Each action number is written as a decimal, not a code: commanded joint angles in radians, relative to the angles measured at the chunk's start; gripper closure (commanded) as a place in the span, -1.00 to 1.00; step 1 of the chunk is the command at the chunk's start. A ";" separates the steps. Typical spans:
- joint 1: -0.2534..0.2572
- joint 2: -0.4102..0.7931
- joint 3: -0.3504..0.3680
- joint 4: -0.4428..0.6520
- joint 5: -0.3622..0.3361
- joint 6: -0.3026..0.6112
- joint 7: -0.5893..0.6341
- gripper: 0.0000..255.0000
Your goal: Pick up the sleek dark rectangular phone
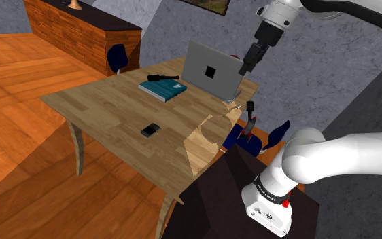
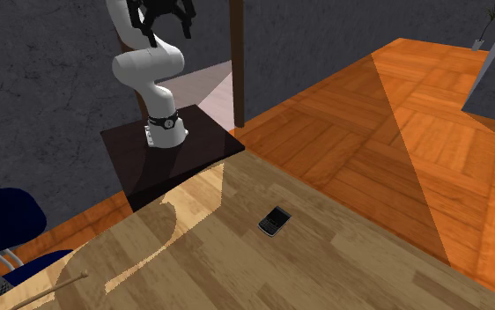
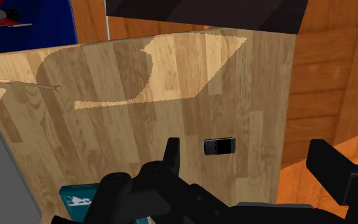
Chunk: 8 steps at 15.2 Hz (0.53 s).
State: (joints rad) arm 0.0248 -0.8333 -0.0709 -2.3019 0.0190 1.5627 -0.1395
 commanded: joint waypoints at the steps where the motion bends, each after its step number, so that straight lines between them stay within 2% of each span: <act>1: 0.000 0.000 0.000 0.000 0.000 0.000 0.000 -1.00; 8: -0.037 0.087 0.147 -0.123 0.070 0.203 0.276 -1.00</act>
State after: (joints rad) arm -0.0084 -0.7721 0.0502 -2.4127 0.0761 1.7276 0.0893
